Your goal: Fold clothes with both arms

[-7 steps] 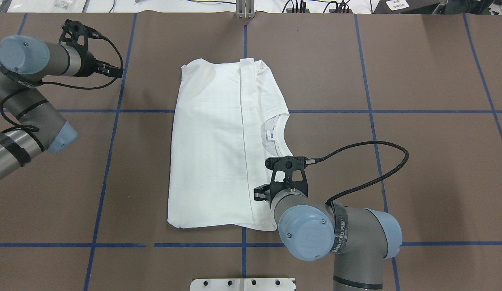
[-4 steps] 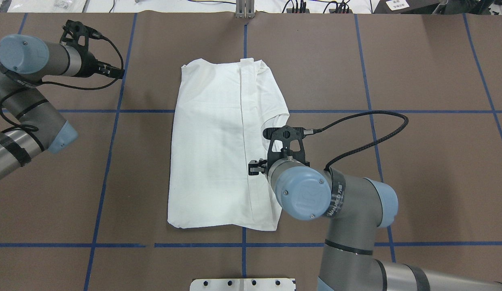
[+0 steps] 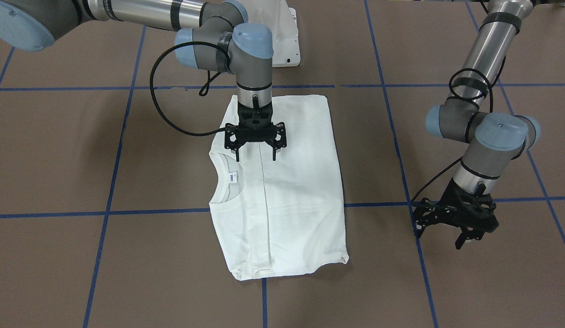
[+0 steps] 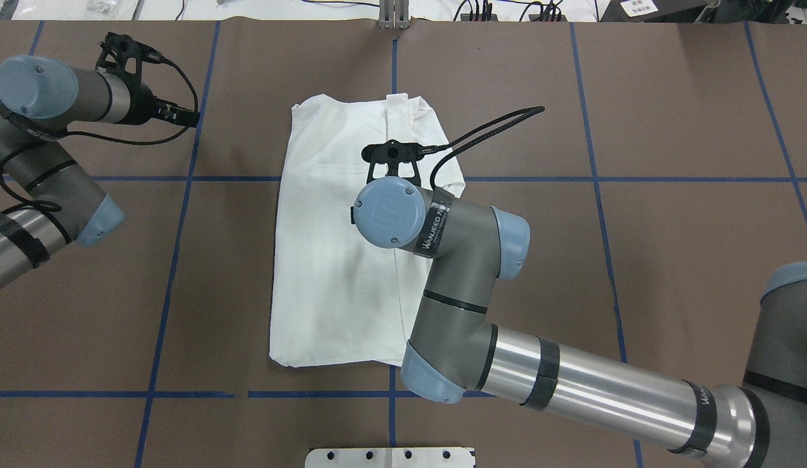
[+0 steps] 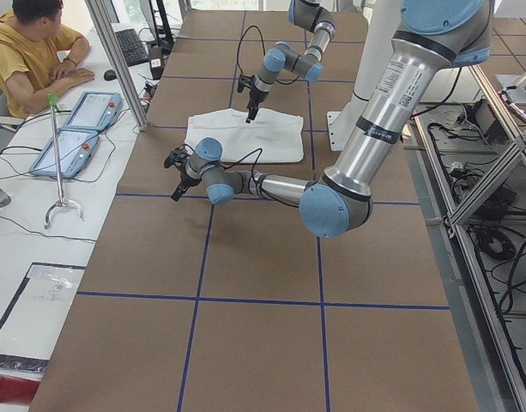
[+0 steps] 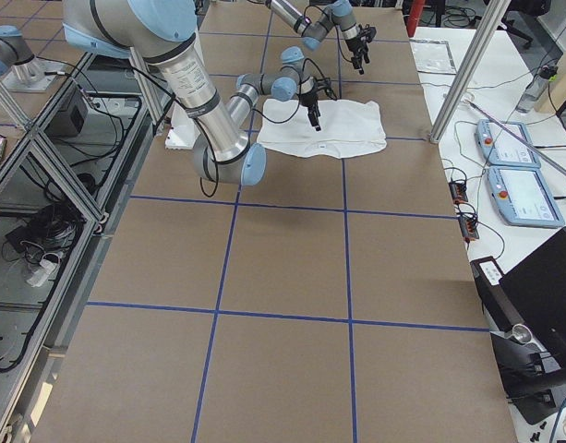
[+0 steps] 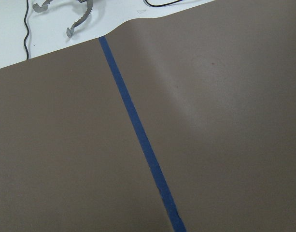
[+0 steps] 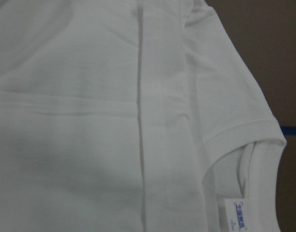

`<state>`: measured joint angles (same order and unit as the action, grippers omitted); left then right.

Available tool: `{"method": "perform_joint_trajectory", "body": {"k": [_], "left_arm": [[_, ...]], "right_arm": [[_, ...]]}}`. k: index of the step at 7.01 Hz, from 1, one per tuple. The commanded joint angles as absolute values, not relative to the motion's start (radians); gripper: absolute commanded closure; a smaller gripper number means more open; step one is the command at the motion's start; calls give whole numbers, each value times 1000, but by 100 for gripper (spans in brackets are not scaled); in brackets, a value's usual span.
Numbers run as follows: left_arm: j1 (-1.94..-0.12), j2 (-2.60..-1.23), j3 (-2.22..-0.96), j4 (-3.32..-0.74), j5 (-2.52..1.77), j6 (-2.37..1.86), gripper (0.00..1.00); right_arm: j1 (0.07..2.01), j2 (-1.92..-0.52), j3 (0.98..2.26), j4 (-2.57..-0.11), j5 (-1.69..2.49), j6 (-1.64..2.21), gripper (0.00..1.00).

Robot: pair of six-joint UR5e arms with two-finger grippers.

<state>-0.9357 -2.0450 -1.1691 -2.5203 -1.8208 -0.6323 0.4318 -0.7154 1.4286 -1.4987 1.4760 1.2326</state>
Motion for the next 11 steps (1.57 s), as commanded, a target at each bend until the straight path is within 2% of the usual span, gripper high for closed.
{"method": "perform_joint_trajectory", "body": {"k": [1, 8, 10, 11], "left_arm": [[-936, -2045, -1169, -2520, -1821, -634, 0], [-936, -2046, -1169, -2520, -1821, -634, 0], [-934, -2046, -1169, -2520, -1821, -634, 0], [-933, -2046, -1170, -2520, -1821, -634, 0]], "right_arm": [[436, -683, 1330, -1502, 1486, 1207, 0], [452, -689, 1318, -1601, 1486, 1137, 0], [501, -698, 1342, -1710, 1511, 1028, 0], [521, -762, 1389, -1721, 1512, 993, 0]]}}
